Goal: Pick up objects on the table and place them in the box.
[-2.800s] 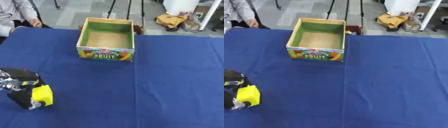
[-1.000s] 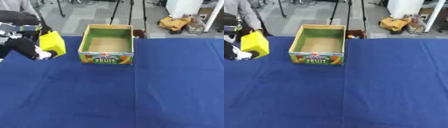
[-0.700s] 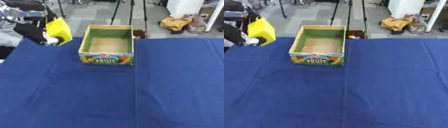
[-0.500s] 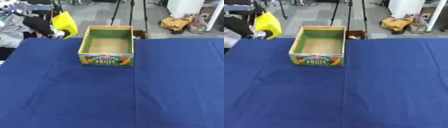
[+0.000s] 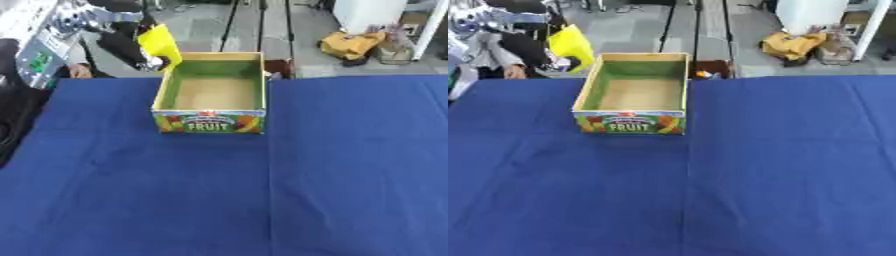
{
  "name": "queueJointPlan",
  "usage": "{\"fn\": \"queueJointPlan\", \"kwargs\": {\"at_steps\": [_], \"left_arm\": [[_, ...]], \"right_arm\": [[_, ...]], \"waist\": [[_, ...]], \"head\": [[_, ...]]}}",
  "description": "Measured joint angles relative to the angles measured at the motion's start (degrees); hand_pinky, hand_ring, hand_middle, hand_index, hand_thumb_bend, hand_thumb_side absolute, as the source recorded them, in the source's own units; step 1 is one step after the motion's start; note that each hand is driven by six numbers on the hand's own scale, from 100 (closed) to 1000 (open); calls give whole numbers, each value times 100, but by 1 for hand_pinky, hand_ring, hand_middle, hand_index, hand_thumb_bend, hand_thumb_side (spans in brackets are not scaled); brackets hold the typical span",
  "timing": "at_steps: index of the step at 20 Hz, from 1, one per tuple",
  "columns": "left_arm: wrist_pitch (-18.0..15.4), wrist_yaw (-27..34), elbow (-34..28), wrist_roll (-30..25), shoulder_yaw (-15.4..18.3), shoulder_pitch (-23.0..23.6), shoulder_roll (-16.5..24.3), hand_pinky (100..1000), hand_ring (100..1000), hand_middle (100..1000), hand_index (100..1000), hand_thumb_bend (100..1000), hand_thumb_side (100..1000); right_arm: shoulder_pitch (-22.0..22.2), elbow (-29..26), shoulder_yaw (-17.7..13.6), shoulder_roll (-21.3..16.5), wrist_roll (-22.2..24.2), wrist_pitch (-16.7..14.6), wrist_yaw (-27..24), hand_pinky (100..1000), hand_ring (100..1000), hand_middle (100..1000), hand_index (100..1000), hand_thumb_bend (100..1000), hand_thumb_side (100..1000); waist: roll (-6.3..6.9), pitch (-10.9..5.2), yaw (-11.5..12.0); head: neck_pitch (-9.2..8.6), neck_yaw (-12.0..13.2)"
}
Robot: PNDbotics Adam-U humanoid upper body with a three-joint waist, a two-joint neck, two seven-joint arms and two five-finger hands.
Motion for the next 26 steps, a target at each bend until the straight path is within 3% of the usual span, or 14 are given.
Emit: {"fn": "queueJointPlan", "kwargs": {"at_steps": [13,26], "left_arm": [[119,-961,1150,766,322,-399,-473,512,504,480,659,100,684],[156,-1330,1734,1346,456,-421,-665,511,501,478,657,100,680]], "right_arm": [[-239,0,42,-44,49,-55,-55,780,882,718,870,100,1000],[-342,0,45,-47,78,-66,-156,779,882,714,870,100,1000]], "waist": [[74,348,-314],[74,561,-433]], "head": [[-343,309],[-478,431]]}}
